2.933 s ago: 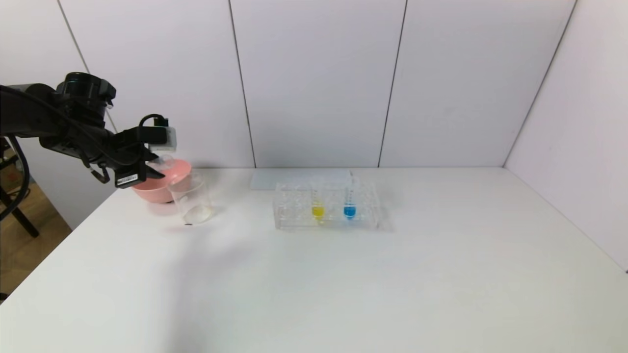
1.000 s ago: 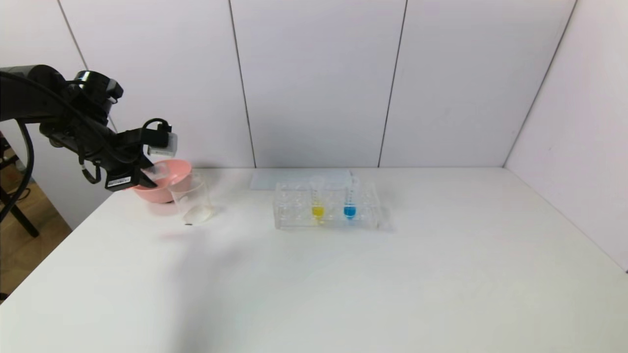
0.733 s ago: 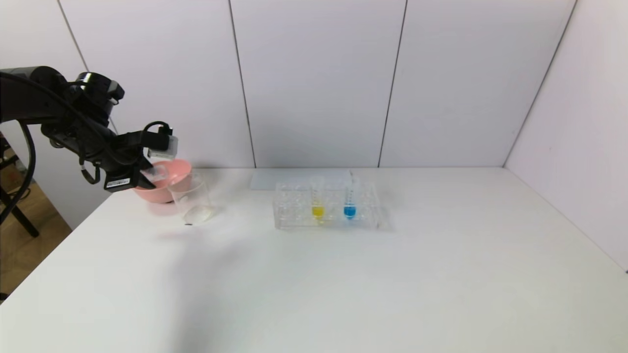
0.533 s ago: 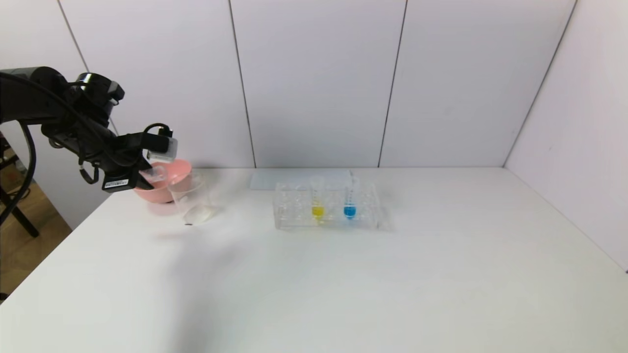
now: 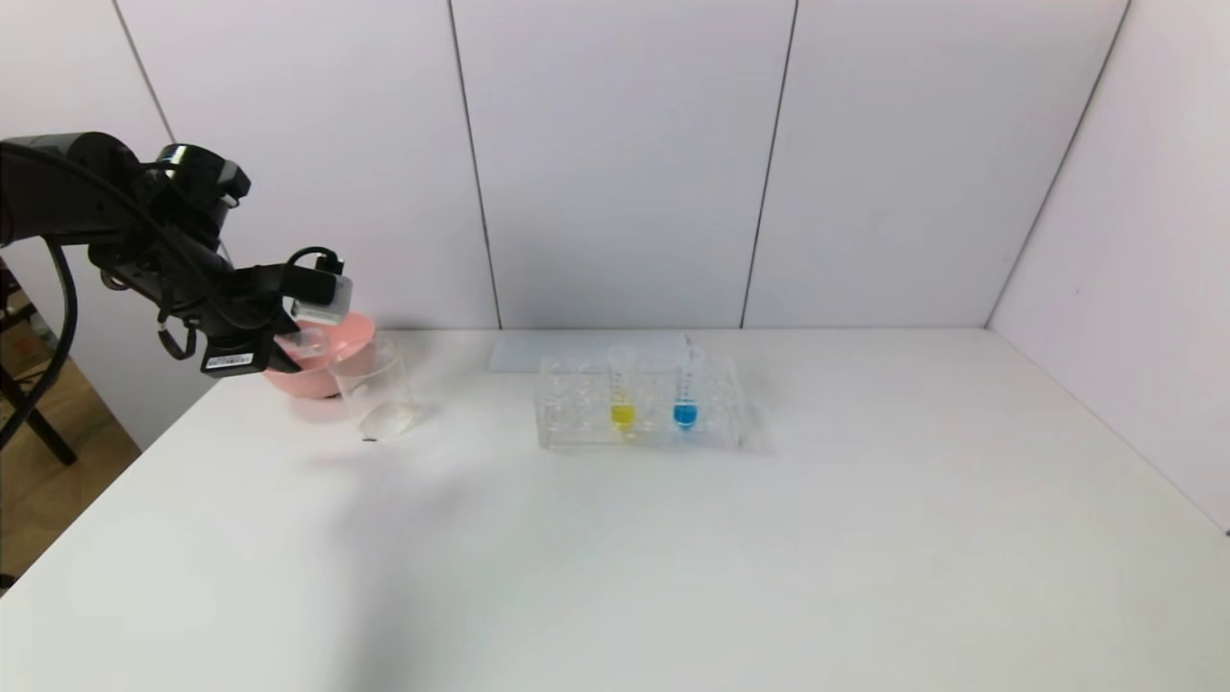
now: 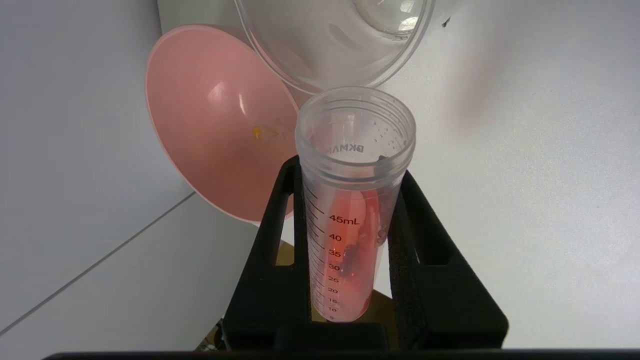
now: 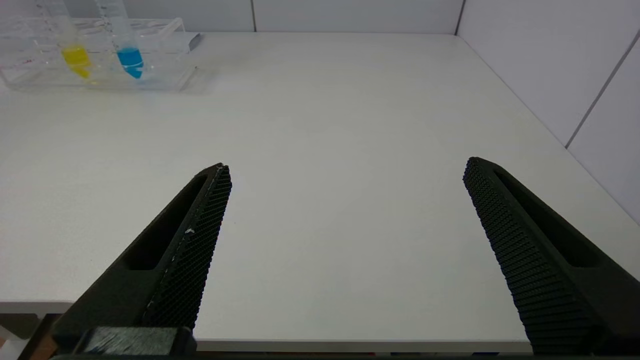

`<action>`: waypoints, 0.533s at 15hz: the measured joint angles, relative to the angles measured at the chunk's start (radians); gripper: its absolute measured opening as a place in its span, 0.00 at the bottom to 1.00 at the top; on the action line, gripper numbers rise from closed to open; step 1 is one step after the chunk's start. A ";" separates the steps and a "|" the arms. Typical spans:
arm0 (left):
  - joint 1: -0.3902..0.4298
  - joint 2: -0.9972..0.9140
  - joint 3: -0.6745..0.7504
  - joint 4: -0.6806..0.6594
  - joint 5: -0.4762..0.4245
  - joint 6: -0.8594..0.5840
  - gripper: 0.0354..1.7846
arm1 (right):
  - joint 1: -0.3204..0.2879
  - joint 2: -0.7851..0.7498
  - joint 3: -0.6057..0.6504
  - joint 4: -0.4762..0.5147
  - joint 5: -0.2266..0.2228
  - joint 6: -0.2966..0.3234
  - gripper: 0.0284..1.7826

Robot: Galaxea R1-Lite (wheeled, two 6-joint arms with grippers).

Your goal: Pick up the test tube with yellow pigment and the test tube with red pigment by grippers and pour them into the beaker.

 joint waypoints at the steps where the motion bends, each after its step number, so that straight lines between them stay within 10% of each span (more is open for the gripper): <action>1: -0.003 0.000 0.000 -0.002 0.001 0.001 0.24 | 0.000 0.000 0.000 0.000 0.000 0.000 0.95; 8: -0.021 0.000 -0.007 -0.008 0.021 -0.001 0.24 | 0.000 0.000 0.000 0.000 0.000 0.000 0.95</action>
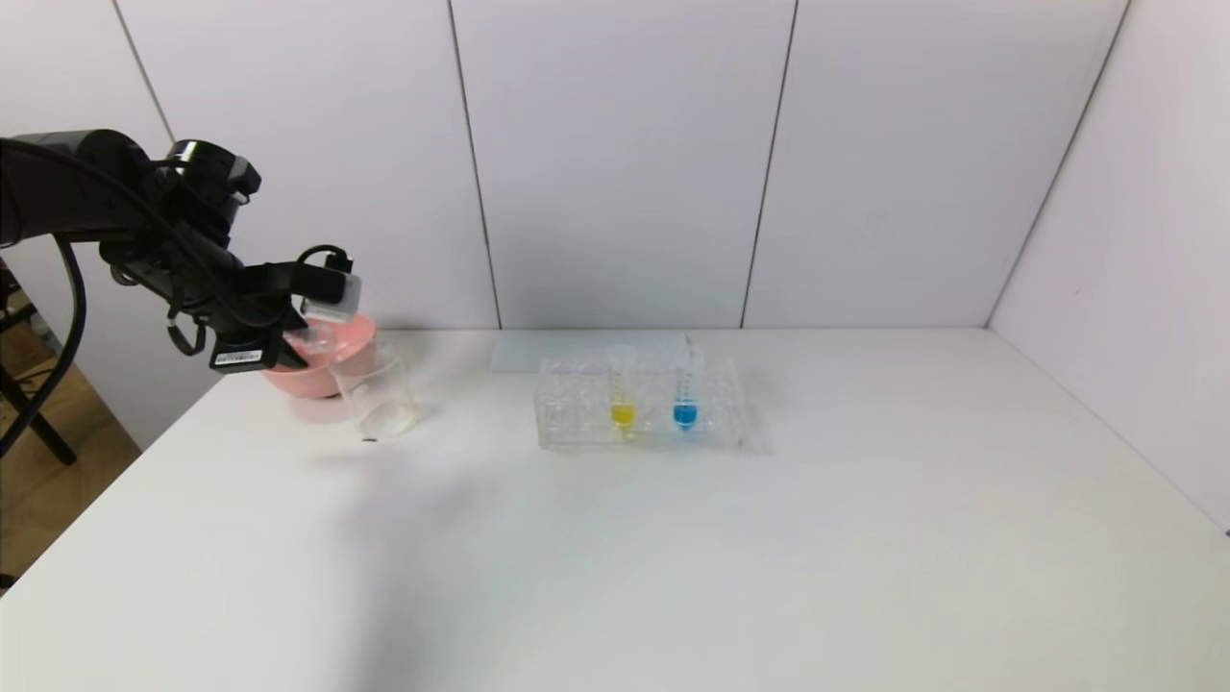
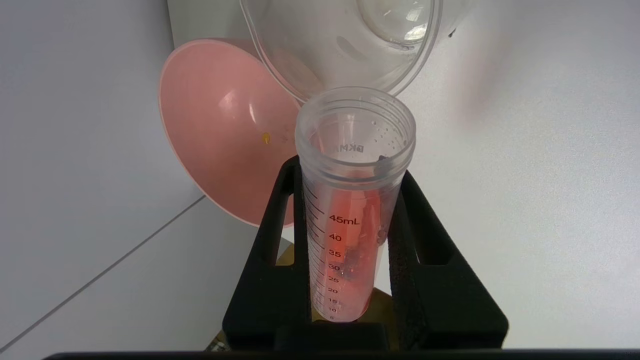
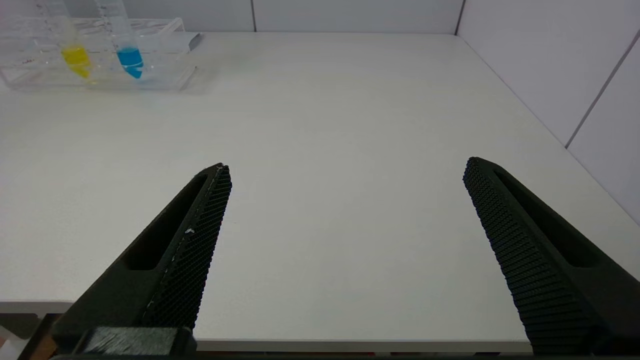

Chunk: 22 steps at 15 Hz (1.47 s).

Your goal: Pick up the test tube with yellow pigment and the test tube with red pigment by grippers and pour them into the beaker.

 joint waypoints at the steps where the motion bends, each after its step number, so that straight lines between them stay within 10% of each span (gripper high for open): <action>1: -0.002 0.000 0.000 -0.001 0.006 0.000 0.24 | 0.000 0.000 0.000 0.000 0.000 0.000 0.95; 22: -0.048 0.027 -0.003 -0.033 0.132 -0.036 0.24 | 0.000 0.000 0.000 0.000 0.000 0.000 0.95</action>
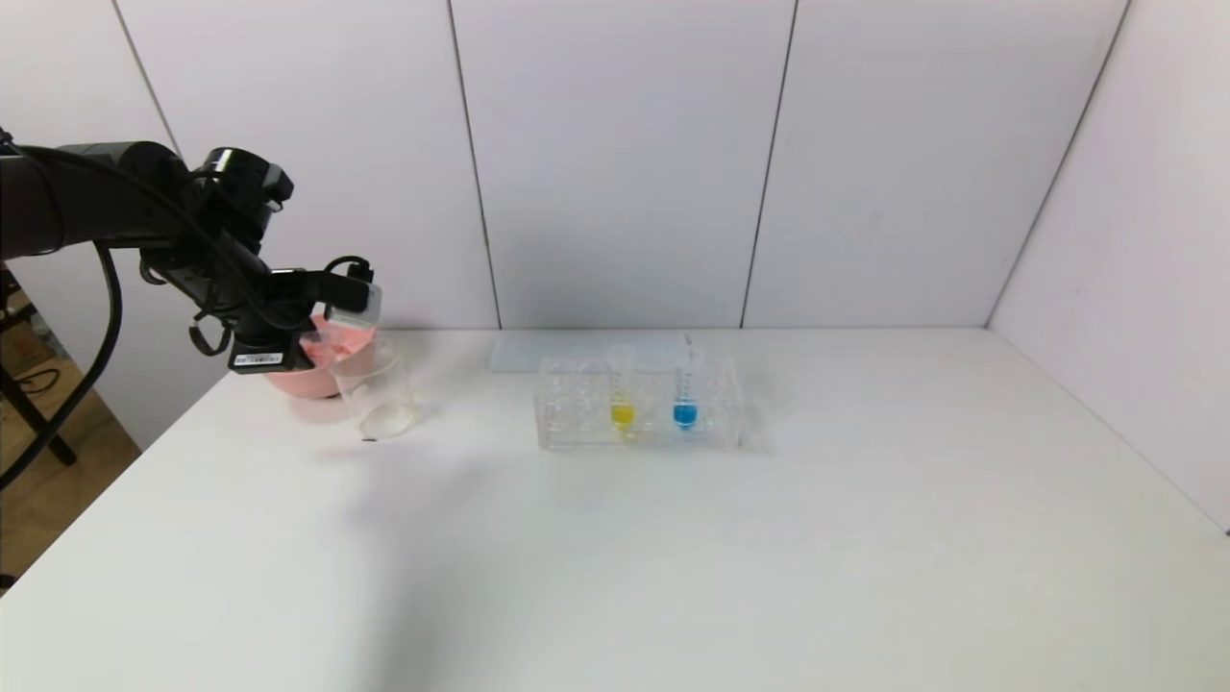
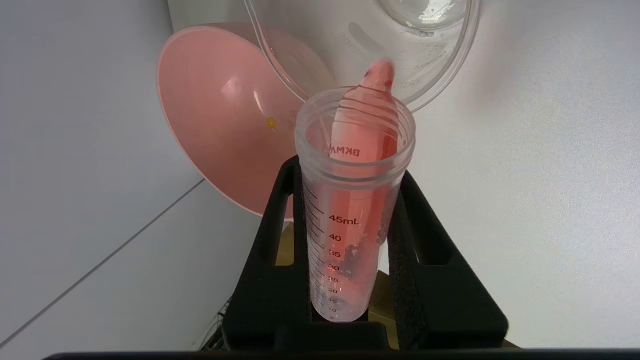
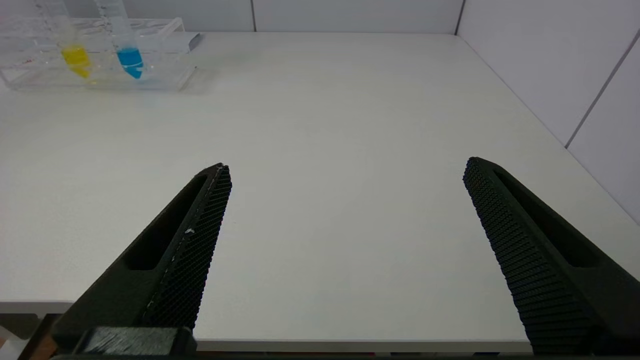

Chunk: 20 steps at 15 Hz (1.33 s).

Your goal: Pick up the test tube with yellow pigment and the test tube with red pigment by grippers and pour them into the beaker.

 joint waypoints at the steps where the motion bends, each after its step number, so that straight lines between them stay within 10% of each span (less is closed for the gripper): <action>1: -0.001 0.000 0.000 0.000 0.000 0.001 0.24 | 0.000 0.000 0.000 0.000 0.000 0.000 0.95; 20: -0.009 0.006 -0.001 -0.003 0.052 0.006 0.24 | 0.000 0.000 0.000 0.000 0.000 0.000 0.95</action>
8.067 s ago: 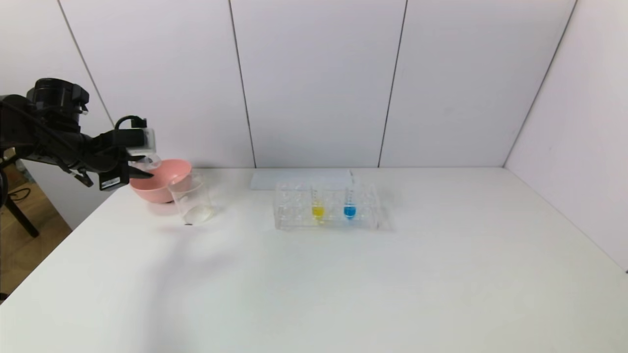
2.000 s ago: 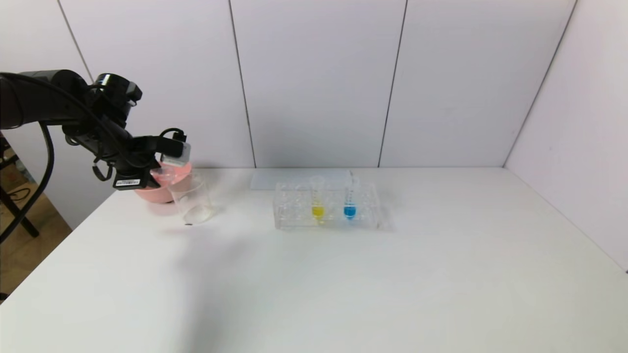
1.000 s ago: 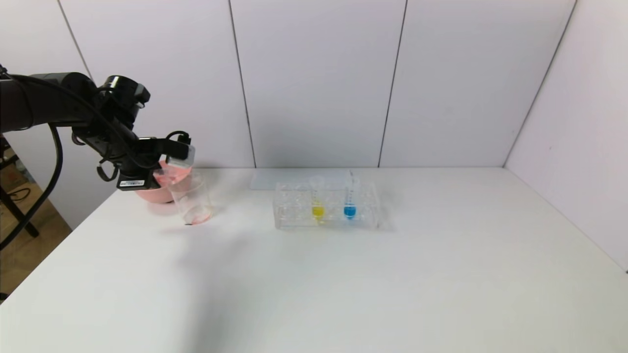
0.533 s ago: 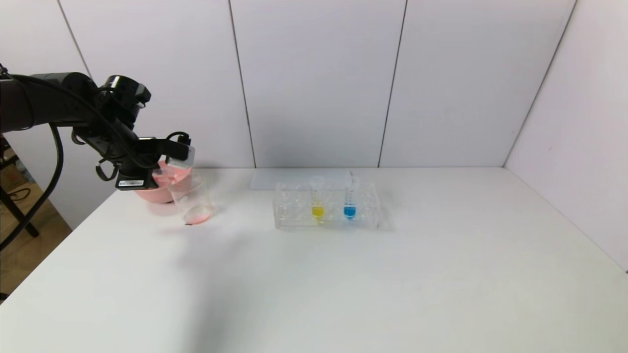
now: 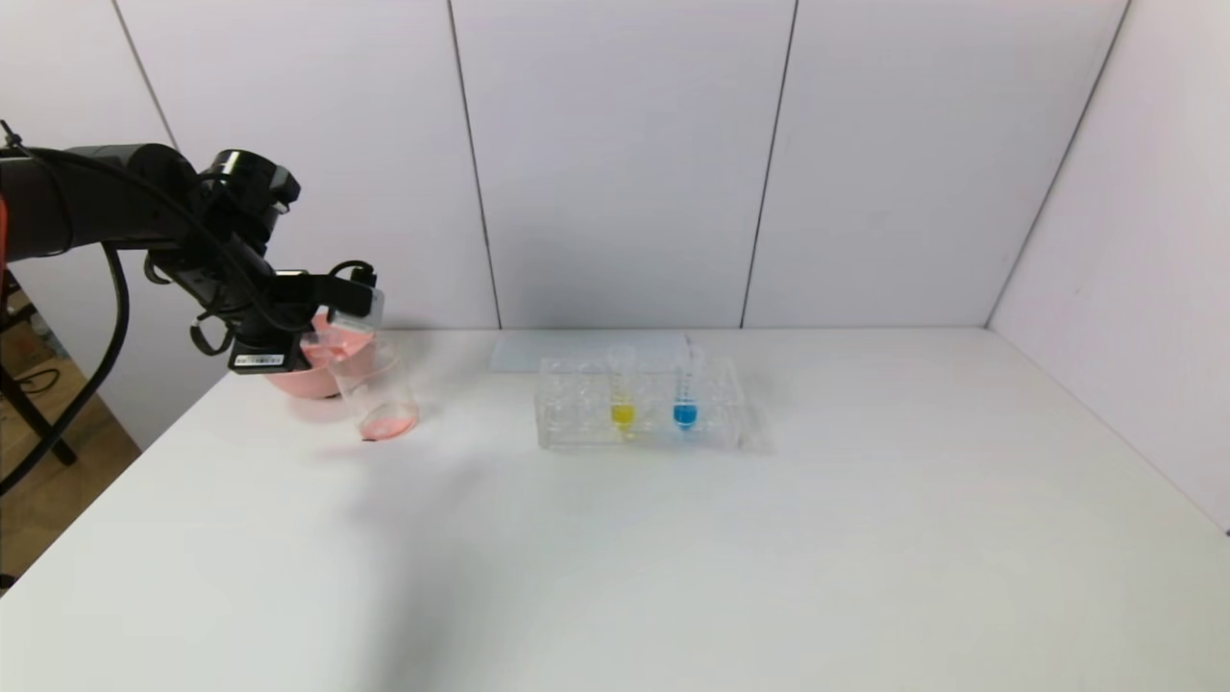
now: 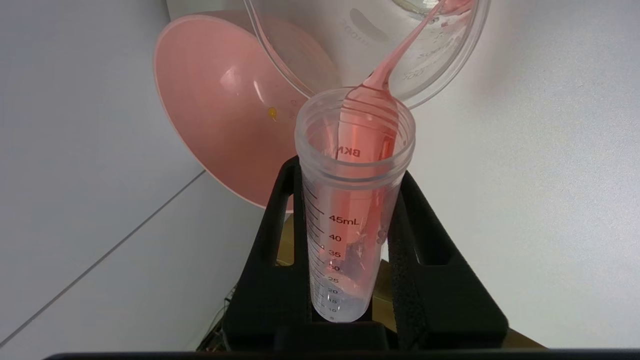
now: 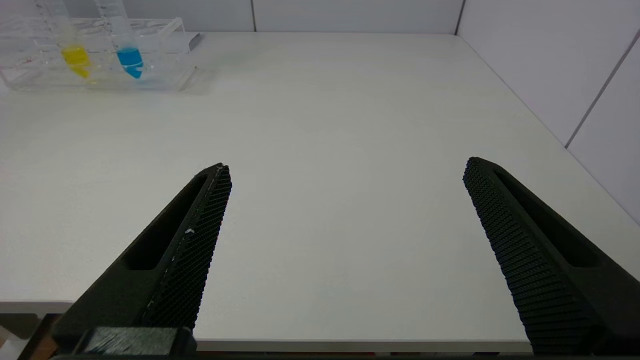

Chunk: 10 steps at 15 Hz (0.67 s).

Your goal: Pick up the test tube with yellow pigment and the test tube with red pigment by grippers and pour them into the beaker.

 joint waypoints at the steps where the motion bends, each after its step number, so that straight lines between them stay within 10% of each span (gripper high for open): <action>1: 0.000 0.001 0.000 -0.001 0.004 0.000 0.24 | 0.000 0.000 0.000 0.000 0.000 0.000 0.95; 10: -0.010 0.001 0.000 -0.006 0.007 0.001 0.24 | 0.000 0.000 0.000 0.000 0.000 0.000 0.95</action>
